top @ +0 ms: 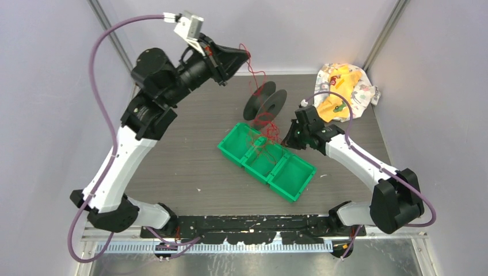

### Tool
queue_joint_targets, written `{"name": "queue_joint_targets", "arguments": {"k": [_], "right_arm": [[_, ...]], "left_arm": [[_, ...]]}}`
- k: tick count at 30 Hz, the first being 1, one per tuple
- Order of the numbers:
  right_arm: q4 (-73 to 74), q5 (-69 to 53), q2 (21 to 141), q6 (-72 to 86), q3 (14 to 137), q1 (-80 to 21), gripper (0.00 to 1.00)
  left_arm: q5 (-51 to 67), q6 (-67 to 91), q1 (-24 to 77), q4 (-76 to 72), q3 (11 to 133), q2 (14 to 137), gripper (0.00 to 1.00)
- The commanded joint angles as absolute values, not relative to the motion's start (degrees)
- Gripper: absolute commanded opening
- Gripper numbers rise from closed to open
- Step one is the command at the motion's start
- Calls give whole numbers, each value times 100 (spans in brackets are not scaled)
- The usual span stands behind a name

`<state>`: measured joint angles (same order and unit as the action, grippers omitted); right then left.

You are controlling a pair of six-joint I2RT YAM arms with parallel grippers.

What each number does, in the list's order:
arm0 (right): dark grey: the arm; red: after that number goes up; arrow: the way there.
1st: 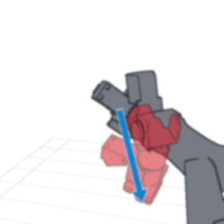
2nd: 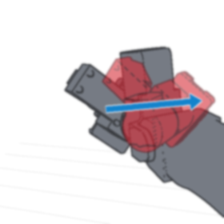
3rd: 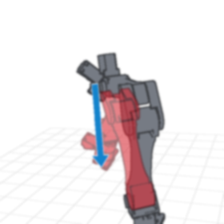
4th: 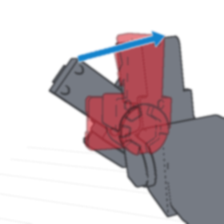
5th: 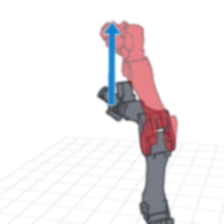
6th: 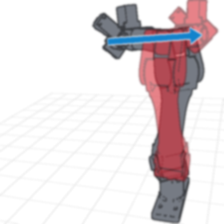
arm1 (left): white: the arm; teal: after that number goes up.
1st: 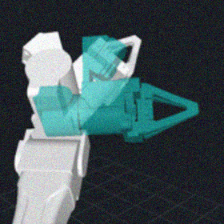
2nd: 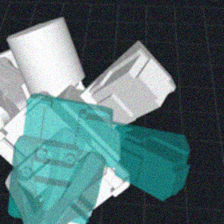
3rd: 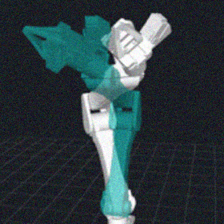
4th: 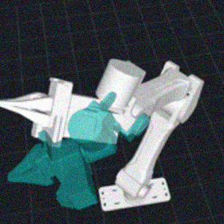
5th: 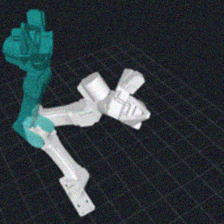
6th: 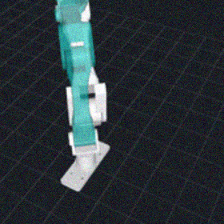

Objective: Wrap the cables

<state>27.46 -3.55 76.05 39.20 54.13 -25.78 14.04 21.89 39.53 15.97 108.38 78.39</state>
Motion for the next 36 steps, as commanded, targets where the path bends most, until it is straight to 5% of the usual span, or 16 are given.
{"name": "queue_joint_targets", "arguments": {"k": [1, 16, 27, 28, 31, 36], "right_arm": [[2835, 487, 7628, 3986, 5159, -2460, 1], [2731, 816, 7700, 3842, 5096, -2454, 1], [2884, 861, 7035, 3709, 5367, -2461, 1], [2925, 854, 6997, 3698, 5408, -2458, 6], [3232, 855, 6912, 3672, 5638, -2459, 43], [3454, 864, 6357, 3558, 6001, -2457, 59]], "left_arm": [[839, 1677, 3949, 1490, 11074, 7345, 0], [-1124, 743, 3948, 366, 10426, 5994, 1], [985, 2091, 3949, 1266, 11134, 7106, 1], [1163, 2228, 3949, 1311, 11179, 7272, 0], [1390, 2313, 3947, 1595, 11283, 7706, 1], [1861, 2534, 3951, 1939, 11294, 8146, 1]]}}
